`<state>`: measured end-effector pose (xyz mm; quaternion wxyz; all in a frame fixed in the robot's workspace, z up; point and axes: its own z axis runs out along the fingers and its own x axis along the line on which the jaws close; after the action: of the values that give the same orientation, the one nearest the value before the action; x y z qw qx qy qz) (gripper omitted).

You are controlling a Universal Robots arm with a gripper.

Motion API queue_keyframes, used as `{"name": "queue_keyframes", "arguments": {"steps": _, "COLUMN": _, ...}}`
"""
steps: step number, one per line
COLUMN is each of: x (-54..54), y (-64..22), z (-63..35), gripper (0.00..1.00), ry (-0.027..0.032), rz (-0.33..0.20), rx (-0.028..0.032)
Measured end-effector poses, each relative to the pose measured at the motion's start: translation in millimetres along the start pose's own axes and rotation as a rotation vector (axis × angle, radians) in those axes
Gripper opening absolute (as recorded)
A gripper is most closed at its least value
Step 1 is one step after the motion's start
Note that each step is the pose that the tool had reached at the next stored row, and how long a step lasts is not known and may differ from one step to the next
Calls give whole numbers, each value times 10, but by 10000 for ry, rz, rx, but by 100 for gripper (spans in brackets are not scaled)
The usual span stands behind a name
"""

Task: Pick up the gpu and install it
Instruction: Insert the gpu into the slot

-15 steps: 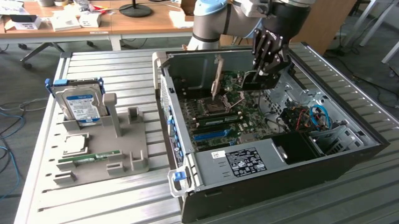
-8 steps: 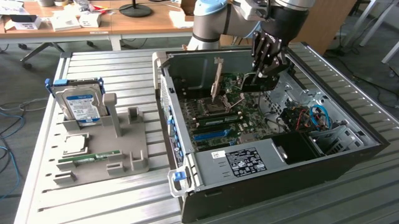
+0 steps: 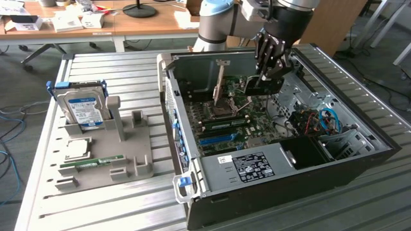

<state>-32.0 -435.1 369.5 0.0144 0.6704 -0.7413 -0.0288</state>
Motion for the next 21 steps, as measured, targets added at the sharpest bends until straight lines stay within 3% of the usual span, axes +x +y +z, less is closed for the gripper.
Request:
{"name": "queue_keyframes", "arguments": {"steps": 6, "x": 9, "y": 91, "z": 20, "gripper": 26, "ry": -4, "rz": 11, "rx": 1}}
{"name": "queue_keyframes", "arguments": {"steps": 21, "x": 14, "y": 82, "z": 266, "gripper": 26, "ry": -2, "rz": 10, "rx": 2}}
